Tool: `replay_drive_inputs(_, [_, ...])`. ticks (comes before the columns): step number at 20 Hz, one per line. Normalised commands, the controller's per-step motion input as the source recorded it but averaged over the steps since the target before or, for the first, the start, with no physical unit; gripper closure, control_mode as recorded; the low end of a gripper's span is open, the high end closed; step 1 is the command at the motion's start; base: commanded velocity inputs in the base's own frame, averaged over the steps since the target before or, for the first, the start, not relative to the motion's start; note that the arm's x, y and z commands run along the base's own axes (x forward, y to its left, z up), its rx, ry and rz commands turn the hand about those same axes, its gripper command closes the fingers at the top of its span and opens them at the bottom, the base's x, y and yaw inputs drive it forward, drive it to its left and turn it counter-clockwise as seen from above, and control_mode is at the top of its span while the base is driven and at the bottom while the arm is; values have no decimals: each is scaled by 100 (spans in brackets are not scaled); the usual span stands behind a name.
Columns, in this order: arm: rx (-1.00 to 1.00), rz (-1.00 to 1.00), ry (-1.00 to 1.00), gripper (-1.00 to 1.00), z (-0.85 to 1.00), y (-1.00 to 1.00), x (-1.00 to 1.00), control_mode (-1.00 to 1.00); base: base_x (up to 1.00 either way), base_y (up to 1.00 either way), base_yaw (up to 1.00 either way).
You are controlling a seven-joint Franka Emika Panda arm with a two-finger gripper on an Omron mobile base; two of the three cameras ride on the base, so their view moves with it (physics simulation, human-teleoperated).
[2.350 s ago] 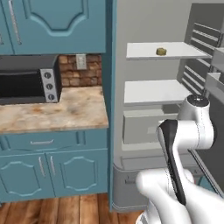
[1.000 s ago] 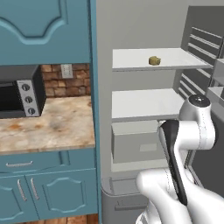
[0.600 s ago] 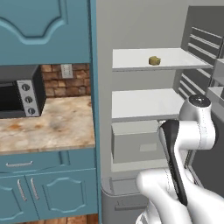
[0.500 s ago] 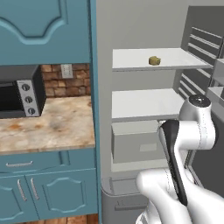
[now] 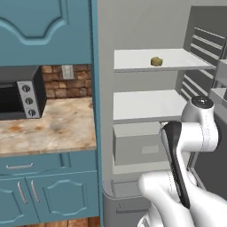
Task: Retrieve the sausage and cheese from the fridge and place them on the cutting board on the counter.
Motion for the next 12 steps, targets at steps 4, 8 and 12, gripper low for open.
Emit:
replay_drive_inputs(4, [0, 0, 0, -100, 0, 0, -3, -100, 0, 0, 0])
replay_drive_inputs(8, [3, 0, -5, -100, -8, 3, -1, -100, 0, 0, 0])
replay_drive_inputs(12, [1, 11, -31, -100, 25, 11, 0, -100, 0, 0, 0])
